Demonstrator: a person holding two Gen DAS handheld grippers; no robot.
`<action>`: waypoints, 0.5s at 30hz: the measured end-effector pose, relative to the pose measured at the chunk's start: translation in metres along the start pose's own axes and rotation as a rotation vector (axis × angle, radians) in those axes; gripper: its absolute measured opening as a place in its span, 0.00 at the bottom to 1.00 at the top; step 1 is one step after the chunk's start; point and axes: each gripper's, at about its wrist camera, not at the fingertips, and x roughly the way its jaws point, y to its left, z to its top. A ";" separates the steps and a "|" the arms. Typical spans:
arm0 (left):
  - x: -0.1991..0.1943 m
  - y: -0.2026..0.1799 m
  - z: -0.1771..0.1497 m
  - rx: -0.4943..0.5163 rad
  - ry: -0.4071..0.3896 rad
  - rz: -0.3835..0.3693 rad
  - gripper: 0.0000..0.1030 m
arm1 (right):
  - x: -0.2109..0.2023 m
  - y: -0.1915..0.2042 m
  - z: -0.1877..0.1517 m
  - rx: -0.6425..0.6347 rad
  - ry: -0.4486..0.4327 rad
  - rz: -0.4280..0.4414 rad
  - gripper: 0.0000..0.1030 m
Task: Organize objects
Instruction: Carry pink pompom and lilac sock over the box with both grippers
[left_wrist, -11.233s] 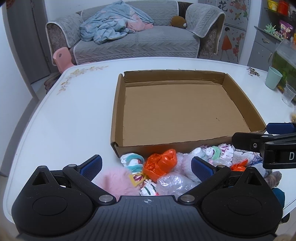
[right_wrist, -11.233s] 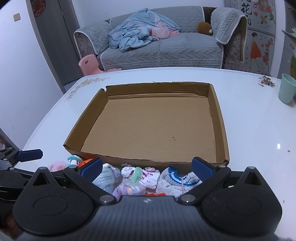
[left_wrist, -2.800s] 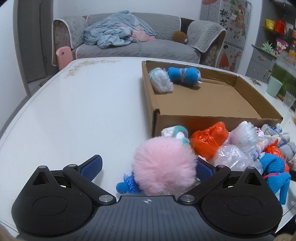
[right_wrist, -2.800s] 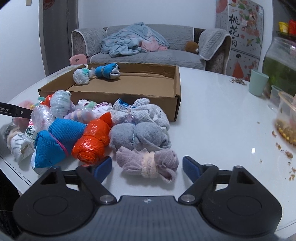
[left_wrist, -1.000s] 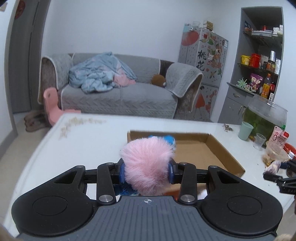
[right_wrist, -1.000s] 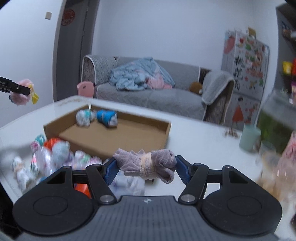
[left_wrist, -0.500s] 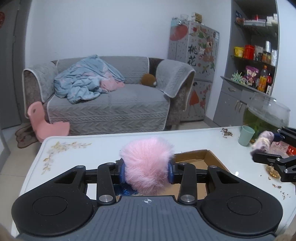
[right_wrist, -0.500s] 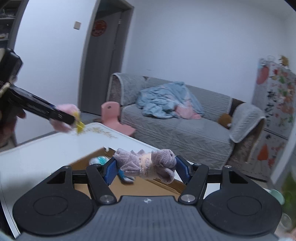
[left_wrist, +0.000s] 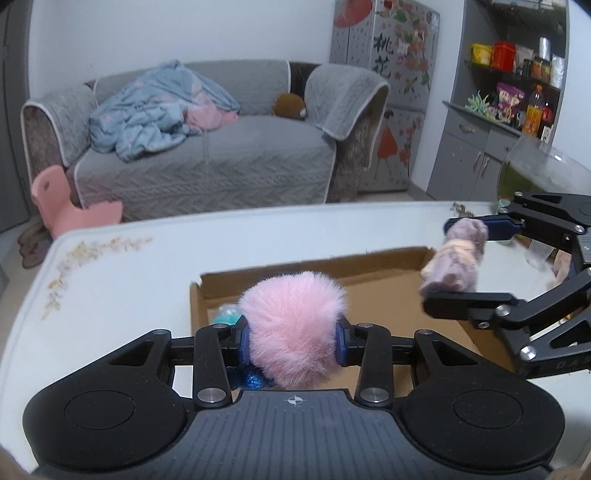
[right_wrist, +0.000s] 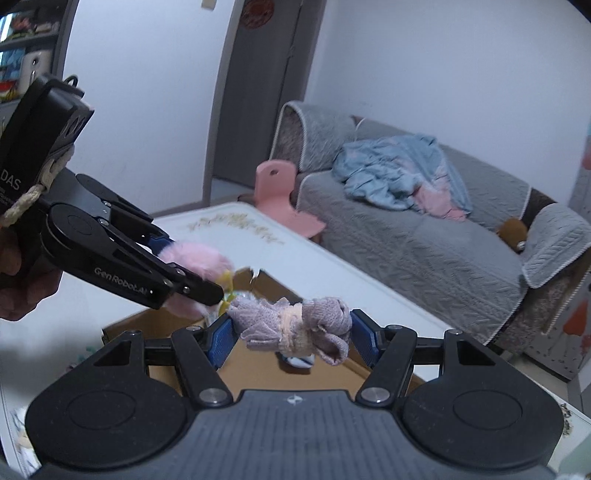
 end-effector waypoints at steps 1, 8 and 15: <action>0.004 -0.001 -0.001 -0.003 0.009 -0.002 0.45 | 0.004 0.000 0.001 -0.004 0.009 0.006 0.60; 0.035 0.003 -0.009 -0.008 0.089 0.004 0.45 | 0.028 0.004 -0.006 -0.036 0.092 0.038 0.60; 0.059 0.006 -0.016 -0.015 0.154 0.019 0.45 | 0.052 0.006 -0.008 -0.068 0.159 0.076 0.60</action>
